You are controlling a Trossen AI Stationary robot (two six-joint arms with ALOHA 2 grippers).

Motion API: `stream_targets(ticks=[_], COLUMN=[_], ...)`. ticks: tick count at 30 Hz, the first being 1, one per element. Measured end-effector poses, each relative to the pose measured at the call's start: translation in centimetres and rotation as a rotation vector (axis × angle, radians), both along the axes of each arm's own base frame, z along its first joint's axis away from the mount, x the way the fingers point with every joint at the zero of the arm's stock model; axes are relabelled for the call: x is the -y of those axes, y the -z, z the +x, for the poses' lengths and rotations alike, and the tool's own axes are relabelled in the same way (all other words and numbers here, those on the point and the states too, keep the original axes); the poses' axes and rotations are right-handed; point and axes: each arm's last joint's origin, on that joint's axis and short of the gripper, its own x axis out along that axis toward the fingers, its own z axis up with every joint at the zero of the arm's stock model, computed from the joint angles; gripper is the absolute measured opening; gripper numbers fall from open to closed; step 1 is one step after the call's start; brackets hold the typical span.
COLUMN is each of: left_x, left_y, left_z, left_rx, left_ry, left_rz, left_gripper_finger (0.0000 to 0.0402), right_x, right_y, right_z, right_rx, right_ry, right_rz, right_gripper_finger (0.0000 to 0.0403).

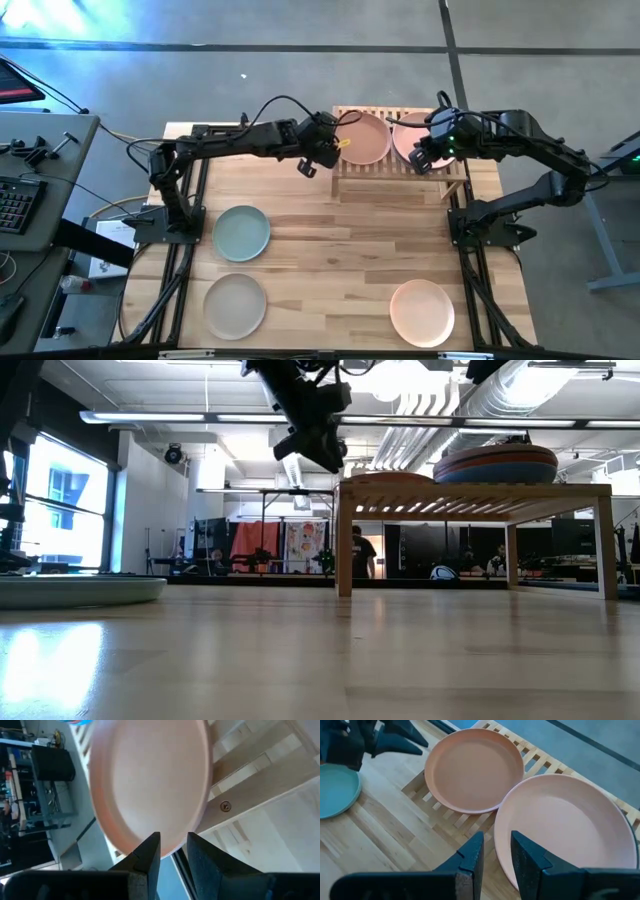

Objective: Place and stack plates onto a shelf
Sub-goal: Put the light orange plate on the shelf, then stack the white plate on the light orange plate on the shelf

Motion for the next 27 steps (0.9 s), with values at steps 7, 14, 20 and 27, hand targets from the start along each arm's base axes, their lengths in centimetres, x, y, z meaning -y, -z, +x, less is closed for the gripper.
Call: stream_targets(ticks=[7,14,20,27], left_x=[0.2,1.0,2.0,3.1], left_y=[-0.6,-1.7,-3.3,-5.0], left_z=[-0.9,-3.1,-6.2,-9.6], left_rx=[-0.017,-0.044,-0.045,-0.06], left_ry=[-0.053,-0.171,-0.307,-0.419], left_rz=[0.006,-0.097,-0.239,-0.392], left_gripper_finger=[0.0086,0.0079,0.0062,0.0058], right_x=[-0.1,-0.7,-2.7,-6.4], right_y=[0.1,1.1,2.7,5.4], right_z=[0.2,2.2,5.1,8.8], right_rx=[0.01,-0.009,-0.094,-0.249], right_ry=[-0.015,-0.154,-0.293,-0.443], right_rz=[0.049,0.25,0.349,0.374], right_gripper_finger=[0.0074,0.0074,0.0074,0.0074])
